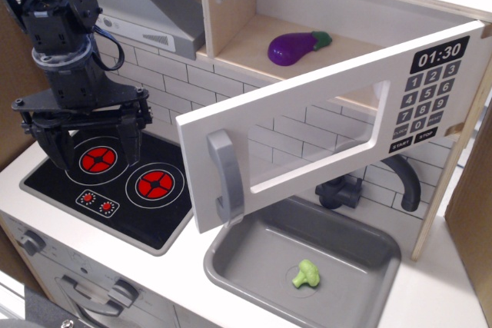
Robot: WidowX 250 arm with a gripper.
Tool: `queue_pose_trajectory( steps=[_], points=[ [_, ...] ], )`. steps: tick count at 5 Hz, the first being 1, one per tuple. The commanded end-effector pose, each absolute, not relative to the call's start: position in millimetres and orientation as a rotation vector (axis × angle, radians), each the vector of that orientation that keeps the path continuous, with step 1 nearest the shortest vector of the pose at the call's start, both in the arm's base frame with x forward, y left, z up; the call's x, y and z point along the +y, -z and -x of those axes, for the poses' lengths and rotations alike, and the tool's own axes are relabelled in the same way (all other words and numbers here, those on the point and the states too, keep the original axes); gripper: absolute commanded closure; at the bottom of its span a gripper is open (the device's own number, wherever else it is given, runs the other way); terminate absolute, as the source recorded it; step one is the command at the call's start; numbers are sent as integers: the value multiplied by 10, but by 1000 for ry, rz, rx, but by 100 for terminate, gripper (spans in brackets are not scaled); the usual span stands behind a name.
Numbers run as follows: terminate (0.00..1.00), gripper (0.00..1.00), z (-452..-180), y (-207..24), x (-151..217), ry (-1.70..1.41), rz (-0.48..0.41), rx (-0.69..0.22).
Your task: Close microwave
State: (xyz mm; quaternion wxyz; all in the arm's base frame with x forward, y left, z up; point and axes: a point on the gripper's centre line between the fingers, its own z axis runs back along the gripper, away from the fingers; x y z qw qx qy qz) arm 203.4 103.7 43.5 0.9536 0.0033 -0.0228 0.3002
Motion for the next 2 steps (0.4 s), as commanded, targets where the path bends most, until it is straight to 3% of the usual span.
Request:
queue_pose_trajectory(
  steps=[1, 2],
  points=[
    [0, 0, -2034, -435, 1037, -610, -7, -46],
    [0, 0, -2232, -686, 902, -545, -9, -21]
  ],
)
